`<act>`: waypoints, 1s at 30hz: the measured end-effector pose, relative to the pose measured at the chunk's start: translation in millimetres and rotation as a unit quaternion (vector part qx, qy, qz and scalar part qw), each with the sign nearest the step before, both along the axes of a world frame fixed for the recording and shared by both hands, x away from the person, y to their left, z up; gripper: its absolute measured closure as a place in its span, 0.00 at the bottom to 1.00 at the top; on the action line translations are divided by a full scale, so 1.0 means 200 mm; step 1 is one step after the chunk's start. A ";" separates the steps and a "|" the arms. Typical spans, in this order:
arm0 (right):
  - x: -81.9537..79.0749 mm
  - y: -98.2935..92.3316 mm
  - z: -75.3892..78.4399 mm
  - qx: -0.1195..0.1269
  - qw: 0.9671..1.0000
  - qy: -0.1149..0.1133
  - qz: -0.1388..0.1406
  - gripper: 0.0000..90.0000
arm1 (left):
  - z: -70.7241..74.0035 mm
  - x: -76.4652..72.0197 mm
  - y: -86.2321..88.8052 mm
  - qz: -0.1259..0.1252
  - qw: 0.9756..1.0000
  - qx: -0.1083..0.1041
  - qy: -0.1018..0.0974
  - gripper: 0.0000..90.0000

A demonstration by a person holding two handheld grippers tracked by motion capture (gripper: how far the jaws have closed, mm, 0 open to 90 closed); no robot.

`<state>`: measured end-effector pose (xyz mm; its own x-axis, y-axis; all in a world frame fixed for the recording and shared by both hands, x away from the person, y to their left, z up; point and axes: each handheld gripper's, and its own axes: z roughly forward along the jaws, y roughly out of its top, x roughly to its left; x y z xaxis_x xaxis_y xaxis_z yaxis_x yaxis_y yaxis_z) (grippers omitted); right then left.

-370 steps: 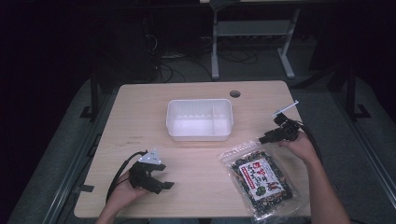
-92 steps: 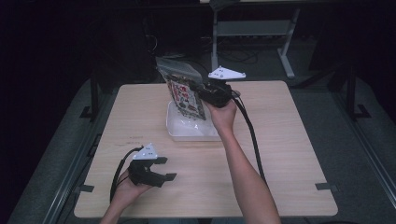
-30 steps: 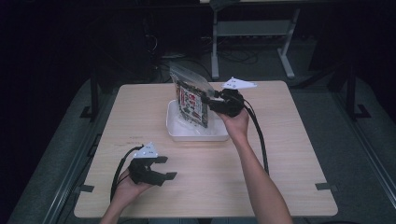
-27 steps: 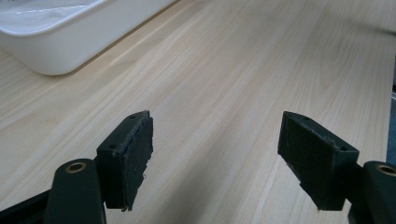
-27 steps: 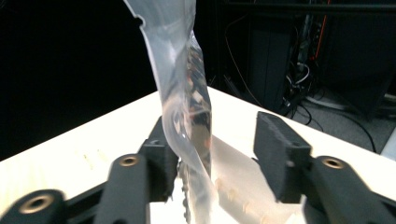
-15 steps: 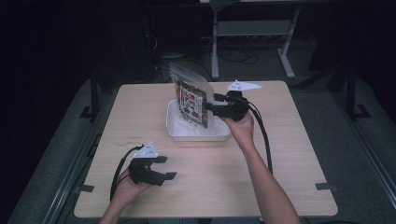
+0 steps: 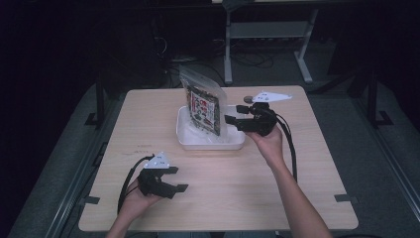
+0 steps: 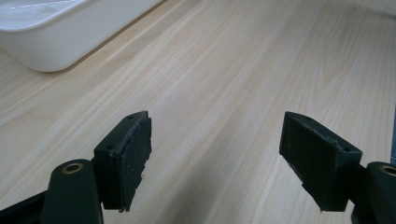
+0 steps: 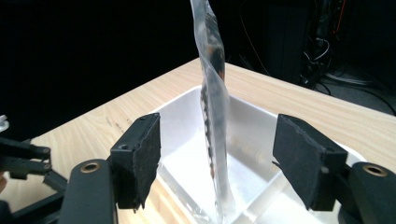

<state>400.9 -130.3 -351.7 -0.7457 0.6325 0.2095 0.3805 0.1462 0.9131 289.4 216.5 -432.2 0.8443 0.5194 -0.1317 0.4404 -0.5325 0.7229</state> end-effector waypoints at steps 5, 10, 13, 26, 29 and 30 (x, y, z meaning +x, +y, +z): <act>-0.04 -0.06 -0.01 0.002 1.000 0.007 -0.003 0.33 | 0.00 0.00 0.00 -0.002 1.000 0.003 0.001 0.27; -0.07 -0.11 -0.02 -0.001 1.000 0.015 -0.002 0.32 | 0.00 0.00 -0.01 -0.003 1.000 0.003 0.000 0.27; -0.08 -0.14 -0.02 0.000 1.000 0.024 0.000 0.31 | 0.00 0.00 -0.01 -0.003 1.000 0.003 0.000 0.27; -0.17 -0.24 -0.05 -0.008 0.999 0.039 -0.001 0.30 | -0.01 0.00 0.00 -0.003 1.000 0.006 0.001 0.27; -0.18 -0.26 -0.06 -0.008 0.999 0.042 -0.002 0.30 | -0.01 0.00 -0.01 -0.004 1.000 0.006 0.002 0.26; -0.19 -0.27 -0.06 -0.007 0.999 0.043 -0.002 0.29 | -0.01 0.00 -0.01 -0.003 1.000 0.006 0.002 0.26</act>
<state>363.3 -184.8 -364.4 -0.7225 0.6390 0.2639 0.4587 0.1575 0.8745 289.6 214.9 -434.6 0.8471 0.5155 -0.1293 0.4403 -0.5443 0.7140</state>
